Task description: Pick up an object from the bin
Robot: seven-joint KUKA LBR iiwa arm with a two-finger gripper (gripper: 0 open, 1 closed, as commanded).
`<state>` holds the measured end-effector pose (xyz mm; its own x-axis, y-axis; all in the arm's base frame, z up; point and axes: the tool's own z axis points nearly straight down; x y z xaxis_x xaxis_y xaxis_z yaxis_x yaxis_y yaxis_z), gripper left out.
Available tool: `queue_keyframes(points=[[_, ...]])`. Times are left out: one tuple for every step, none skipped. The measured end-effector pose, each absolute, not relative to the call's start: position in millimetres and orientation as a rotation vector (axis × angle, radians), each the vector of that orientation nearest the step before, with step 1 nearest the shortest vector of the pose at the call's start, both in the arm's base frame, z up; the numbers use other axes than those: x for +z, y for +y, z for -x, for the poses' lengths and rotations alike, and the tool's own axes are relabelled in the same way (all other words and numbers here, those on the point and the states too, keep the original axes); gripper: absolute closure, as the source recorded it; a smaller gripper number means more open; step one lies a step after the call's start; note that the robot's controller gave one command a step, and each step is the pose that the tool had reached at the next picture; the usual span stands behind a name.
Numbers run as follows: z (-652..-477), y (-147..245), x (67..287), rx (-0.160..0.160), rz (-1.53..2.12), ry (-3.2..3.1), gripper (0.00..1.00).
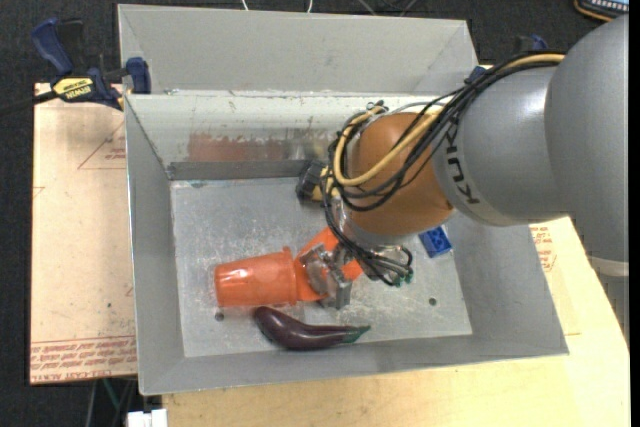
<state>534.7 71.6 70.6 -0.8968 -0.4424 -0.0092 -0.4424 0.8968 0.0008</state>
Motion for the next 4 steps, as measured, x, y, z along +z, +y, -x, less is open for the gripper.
queue_keyframes(points=[[-533.7, 72, 85, 0.005, 0.709, 3.055, 1.0], [-534.7, 72, 100, 0.005, 0.705, 3.052, 1.0], [-534.7, 72, 110, 0.004, 0.704, 3.053, 1.0], [-534.3, 72, 122, 0.005, 0.702, 3.054, 1.0]])
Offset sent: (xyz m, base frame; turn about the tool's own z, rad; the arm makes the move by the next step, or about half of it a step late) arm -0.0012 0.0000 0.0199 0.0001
